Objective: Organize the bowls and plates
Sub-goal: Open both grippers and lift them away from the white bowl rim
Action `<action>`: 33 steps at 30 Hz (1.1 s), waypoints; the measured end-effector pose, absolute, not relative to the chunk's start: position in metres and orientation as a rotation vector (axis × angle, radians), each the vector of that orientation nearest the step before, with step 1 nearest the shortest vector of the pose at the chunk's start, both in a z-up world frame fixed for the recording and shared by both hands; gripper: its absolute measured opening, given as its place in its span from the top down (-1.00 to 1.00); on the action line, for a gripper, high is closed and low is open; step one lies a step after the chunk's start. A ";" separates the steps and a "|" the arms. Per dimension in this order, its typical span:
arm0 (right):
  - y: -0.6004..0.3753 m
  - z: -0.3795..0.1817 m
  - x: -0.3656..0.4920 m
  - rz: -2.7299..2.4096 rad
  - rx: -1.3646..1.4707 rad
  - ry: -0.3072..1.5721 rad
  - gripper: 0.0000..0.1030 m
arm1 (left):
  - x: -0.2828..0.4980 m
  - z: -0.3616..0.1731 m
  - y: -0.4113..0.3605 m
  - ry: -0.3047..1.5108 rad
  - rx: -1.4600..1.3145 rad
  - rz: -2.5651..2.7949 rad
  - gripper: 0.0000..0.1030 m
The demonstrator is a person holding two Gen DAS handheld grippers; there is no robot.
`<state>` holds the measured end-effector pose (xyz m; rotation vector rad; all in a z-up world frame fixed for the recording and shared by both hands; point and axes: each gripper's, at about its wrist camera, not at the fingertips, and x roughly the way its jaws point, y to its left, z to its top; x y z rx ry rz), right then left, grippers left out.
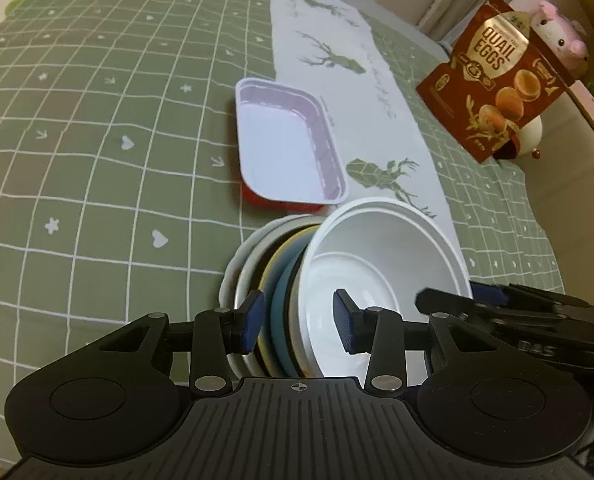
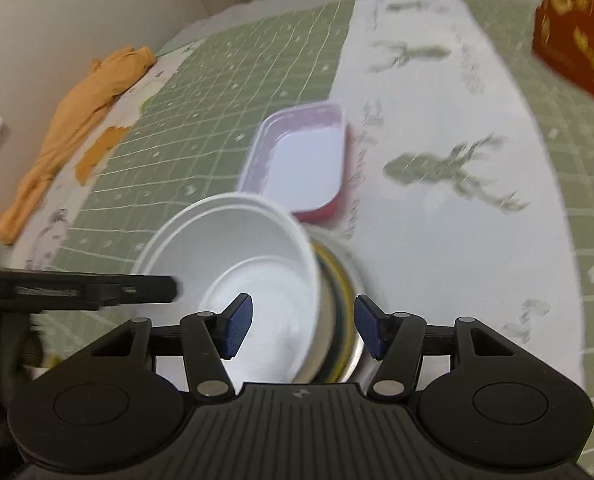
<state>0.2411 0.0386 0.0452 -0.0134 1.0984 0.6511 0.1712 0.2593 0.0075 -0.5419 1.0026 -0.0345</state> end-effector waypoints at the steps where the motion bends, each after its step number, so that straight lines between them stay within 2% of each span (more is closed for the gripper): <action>1: 0.039 0.044 0.240 0.639 -0.026 1.085 -0.11 | 0.171 0.007 0.258 1.007 -0.547 -0.039 0.22; 5: 0.039 0.034 0.237 0.658 -0.011 1.128 0.16 | 0.171 0.003 0.252 1.025 -0.546 -0.043 0.30; 15: 0.045 0.035 0.240 0.654 -0.002 1.120 0.18 | 0.166 0.004 0.244 1.027 -0.496 -0.037 0.30; 23: 0.049 0.034 0.243 0.660 -0.026 1.115 0.18 | 0.160 0.023 0.240 0.958 -0.424 -0.011 0.32; 27: 0.048 0.047 0.243 0.666 -0.064 1.079 0.15 | 0.164 0.032 0.243 0.935 -0.406 -0.001 0.32; 29: 0.048 0.055 0.243 0.679 -0.085 1.054 -0.05 | 0.168 0.035 0.243 0.926 -0.391 0.006 0.32; 33: 0.049 0.069 0.243 0.692 -0.141 0.992 -0.13 | 0.176 0.037 0.243 0.920 -0.362 0.014 0.32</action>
